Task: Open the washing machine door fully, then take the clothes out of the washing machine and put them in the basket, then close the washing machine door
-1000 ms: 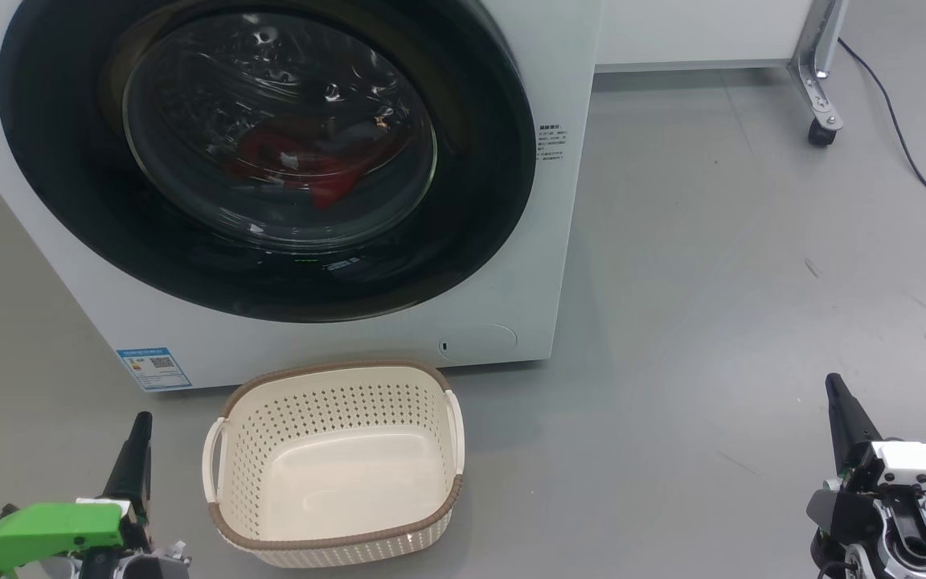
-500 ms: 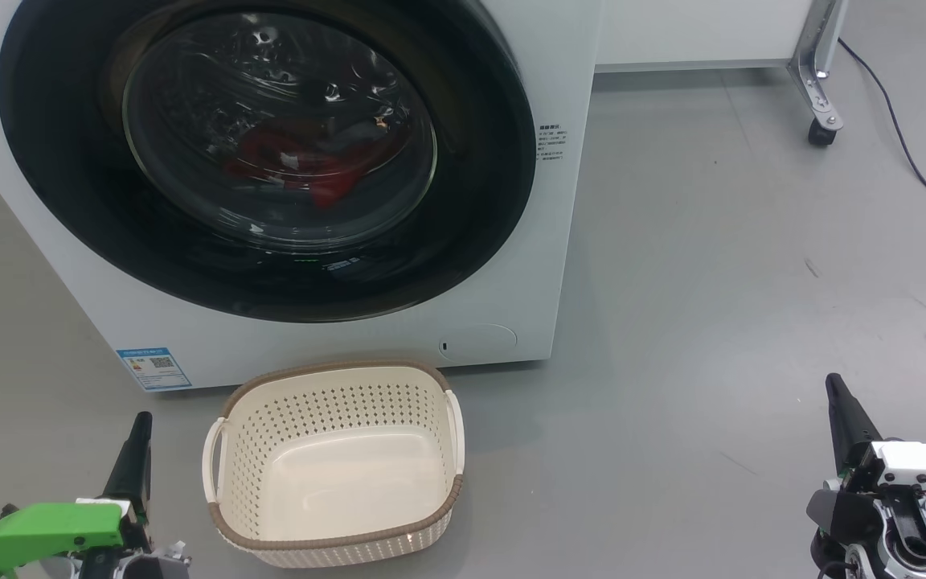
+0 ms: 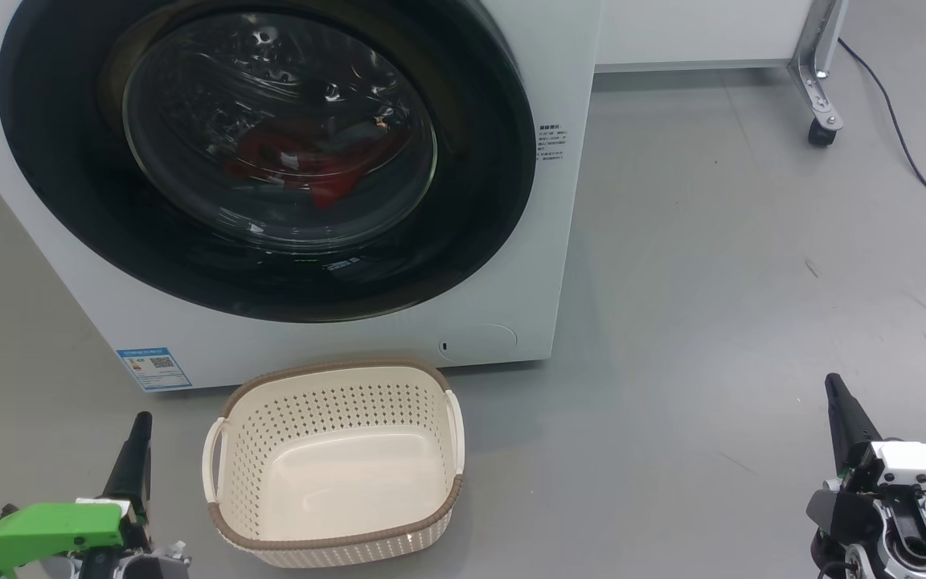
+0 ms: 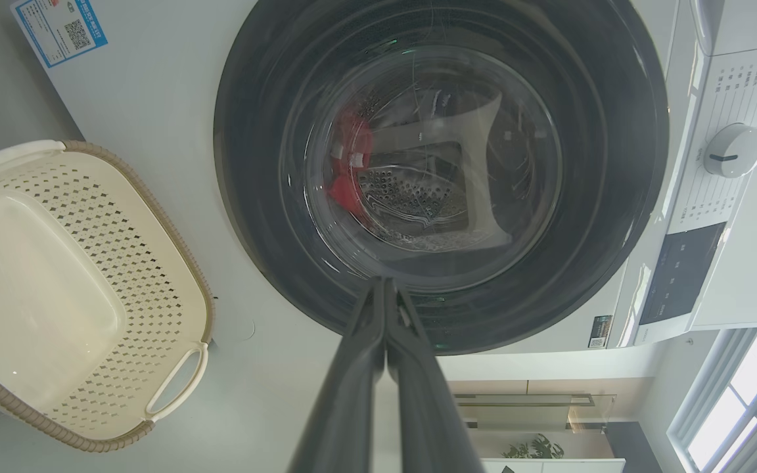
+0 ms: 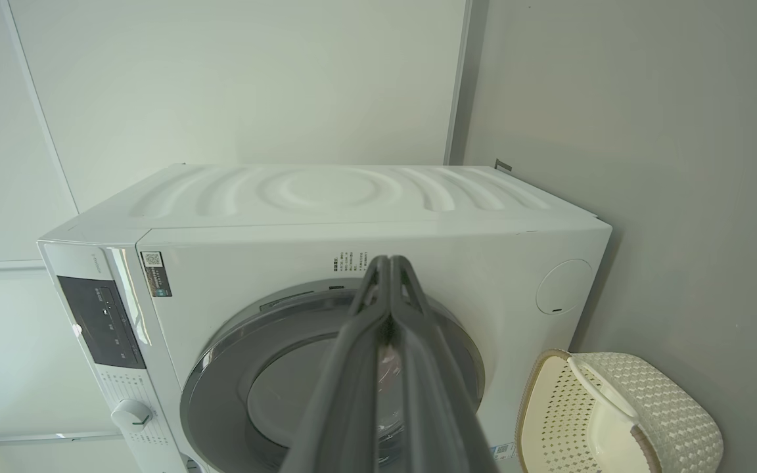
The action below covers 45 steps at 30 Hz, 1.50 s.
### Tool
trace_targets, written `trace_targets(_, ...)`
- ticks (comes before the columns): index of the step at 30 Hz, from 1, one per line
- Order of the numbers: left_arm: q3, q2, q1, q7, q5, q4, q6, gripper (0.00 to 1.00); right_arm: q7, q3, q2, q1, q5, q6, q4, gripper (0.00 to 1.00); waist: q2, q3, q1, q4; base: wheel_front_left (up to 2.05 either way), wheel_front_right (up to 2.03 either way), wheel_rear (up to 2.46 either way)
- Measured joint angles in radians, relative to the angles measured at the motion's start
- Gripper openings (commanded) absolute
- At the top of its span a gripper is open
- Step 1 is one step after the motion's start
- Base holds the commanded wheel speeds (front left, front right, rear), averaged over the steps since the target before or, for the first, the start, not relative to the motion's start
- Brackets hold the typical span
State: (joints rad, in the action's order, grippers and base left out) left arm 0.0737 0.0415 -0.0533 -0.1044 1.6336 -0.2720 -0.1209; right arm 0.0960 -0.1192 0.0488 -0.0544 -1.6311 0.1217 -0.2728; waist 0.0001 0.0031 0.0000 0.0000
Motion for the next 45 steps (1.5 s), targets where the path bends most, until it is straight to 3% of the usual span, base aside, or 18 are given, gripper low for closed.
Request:
trace_targets(44,0.001,0.000,0.000,0.000,-0.001,0.000,0.000,0.00,0.000,-0.001,-0.001,0.000,0.005,0.000,0.000,0.00,0.0000,0.000,0.0000,0.000,0.00,0.00,0.00)
trace_targets(45,0.000,-0.001,0.001,0.000,-0.001,-0.003,0.001,1.00,0.000,-0.001,-0.001,0.001,0.005,-0.001,-0.003,1.00,0.0000,0.000,0.0000,0.000,0.00,0.00,0.00)
